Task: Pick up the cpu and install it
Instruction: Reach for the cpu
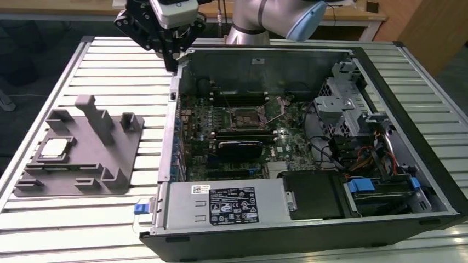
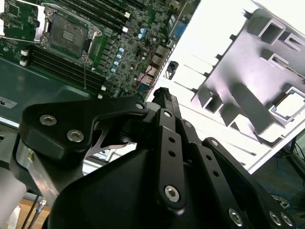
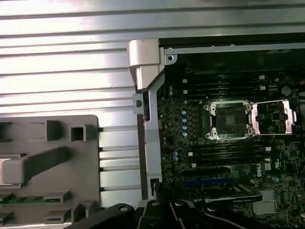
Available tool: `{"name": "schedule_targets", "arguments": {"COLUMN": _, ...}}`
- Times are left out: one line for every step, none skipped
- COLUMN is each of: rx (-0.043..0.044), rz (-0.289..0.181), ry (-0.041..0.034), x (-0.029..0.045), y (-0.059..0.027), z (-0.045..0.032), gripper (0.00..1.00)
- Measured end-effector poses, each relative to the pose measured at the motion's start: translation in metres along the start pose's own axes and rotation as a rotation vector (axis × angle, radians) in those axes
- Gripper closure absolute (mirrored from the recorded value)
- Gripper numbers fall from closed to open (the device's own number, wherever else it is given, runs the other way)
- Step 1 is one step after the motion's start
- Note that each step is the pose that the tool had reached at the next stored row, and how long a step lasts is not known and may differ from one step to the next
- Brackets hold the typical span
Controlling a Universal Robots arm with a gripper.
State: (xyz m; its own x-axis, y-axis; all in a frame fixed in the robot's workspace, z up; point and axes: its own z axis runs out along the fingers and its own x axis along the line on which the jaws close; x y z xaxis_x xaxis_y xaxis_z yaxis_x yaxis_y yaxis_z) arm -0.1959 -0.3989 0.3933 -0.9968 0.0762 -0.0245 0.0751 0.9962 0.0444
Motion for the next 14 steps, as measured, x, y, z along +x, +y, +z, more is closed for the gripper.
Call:
{"name": "schedule_targets", "arguments": {"rx": 0.0001, "rz": 0.000, "ry": 0.0001, "x": 0.0009, "y": -0.0001, "z": -0.0001, "gripper": 0.89}}
{"name": "schedule_targets", "arguments": {"rx": 0.0001, "rz": 0.000, "ry": 0.0001, "x": 0.0019, "y": -0.0002, "z": -0.0001, "gripper": 0.89}}
{"name": "schedule_targets", "arguments": {"rx": 0.0000, "rz": 0.000, "ry": 0.0000, "x": 0.0033, "y": -0.0003, "z": -0.0001, "gripper": 0.89}}
{"name": "schedule_targets", "arguments": {"rx": 0.0000, "rz": 0.000, "ry": 0.0000, "x": 0.0047, "y": -0.0004, "z": -0.0001, "gripper": 0.89}}
{"name": "schedule_targets", "arguments": {"rx": 0.0001, "rz": 0.000, "ry": 0.0001, "x": 0.0060, "y": -0.0005, "z": -0.0002, "gripper": 0.89}}
{"name": "schedule_targets", "arguments": {"rx": 0.0001, "rz": 0.000, "ry": 0.0001, "x": 0.0077, "y": -0.0006, "z": -0.0003, "gripper": 0.89}}
{"name": "schedule_targets", "arguments": {"rx": 0.0001, "rz": 0.000, "ry": 0.0001, "x": 0.0096, "y": -0.0007, "z": -0.0003, "gripper": 0.89}}
{"name": "schedule_targets", "arguments": {"rx": 0.0000, "rz": 0.000, "ry": 0.0000, "x": 0.0113, "y": -0.0009, "z": -0.0003, "gripper": 0.89}}
{"name": "schedule_targets", "arguments": {"rx": 0.0000, "rz": 0.000, "ry": 0.0000, "x": 0.0131, "y": -0.0010, "z": -0.0004, "gripper": 0.89}}
{"name": "schedule_targets", "arguments": {"rx": 0.0001, "rz": 0.000, "ry": 0.0001, "x": 0.0150, "y": -0.0011, "z": -0.0005, "gripper": 0.89}}
{"name": "schedule_targets", "arguments": {"rx": 0.0000, "rz": 0.000, "ry": 0.0001, "x": 0.0171, "y": -0.0013, "z": -0.0005, "gripper": 0.89}}
{"name": "schedule_targets", "arguments": {"rx": 0.0000, "rz": 0.000, "ry": 0.0000, "x": 0.0191, "y": -0.0014, "z": -0.0005, "gripper": 0.89}}
{"name": "schedule_targets", "arguments": {"rx": 0.0000, "rz": 0.000, "ry": 0.0001, "x": 0.0213, "y": -0.0016, "z": -0.0005, "gripper": 0.89}}
{"name": "schedule_targets", "arguments": {"rx": 0.0000, "rz": 0.000, "ry": 0.0000, "x": 0.0236, "y": -0.0018, "z": -0.0005, "gripper": 0.89}}
